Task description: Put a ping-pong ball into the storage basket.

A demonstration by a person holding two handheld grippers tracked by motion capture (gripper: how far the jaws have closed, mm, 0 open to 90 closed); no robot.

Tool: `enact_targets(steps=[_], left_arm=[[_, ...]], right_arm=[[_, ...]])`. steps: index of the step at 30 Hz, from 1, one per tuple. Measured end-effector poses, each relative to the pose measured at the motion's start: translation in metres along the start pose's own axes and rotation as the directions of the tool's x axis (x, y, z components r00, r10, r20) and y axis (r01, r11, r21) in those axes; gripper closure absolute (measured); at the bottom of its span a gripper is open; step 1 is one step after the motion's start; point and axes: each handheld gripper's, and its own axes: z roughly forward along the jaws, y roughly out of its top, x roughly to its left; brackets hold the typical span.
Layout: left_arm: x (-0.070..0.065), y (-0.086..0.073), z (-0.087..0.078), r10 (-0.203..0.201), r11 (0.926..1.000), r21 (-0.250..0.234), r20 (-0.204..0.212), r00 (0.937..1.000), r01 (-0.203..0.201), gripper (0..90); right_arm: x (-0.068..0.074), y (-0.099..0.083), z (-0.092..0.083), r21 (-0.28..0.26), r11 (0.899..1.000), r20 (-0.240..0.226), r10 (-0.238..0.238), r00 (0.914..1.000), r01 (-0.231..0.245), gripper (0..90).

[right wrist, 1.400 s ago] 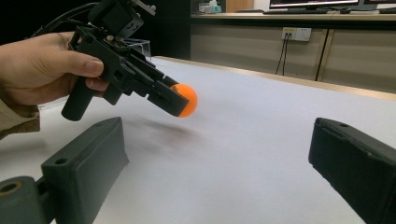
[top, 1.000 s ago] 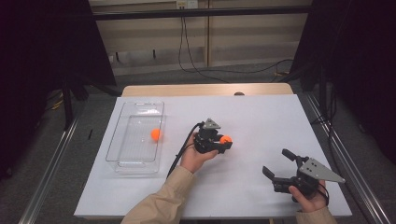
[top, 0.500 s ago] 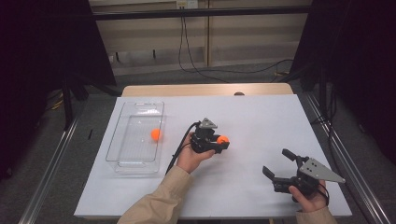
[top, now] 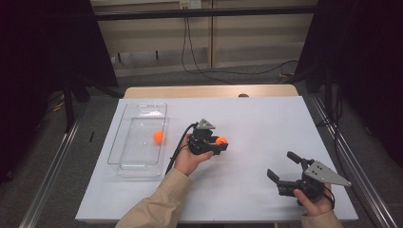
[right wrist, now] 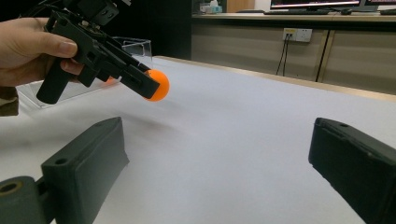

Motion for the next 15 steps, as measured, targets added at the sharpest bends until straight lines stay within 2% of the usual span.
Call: enact_targets(steps=[15], left_arm=[[0.0017,-0.0009,-0.0071,-0.005,0.9999,0.013,-0.014,0.9999,0.005,51.1]], right_arm=[[0.0002,0.0003,0.0,-0.001,1.0,-0.001,0.0,1.0,0.0,3.7]])
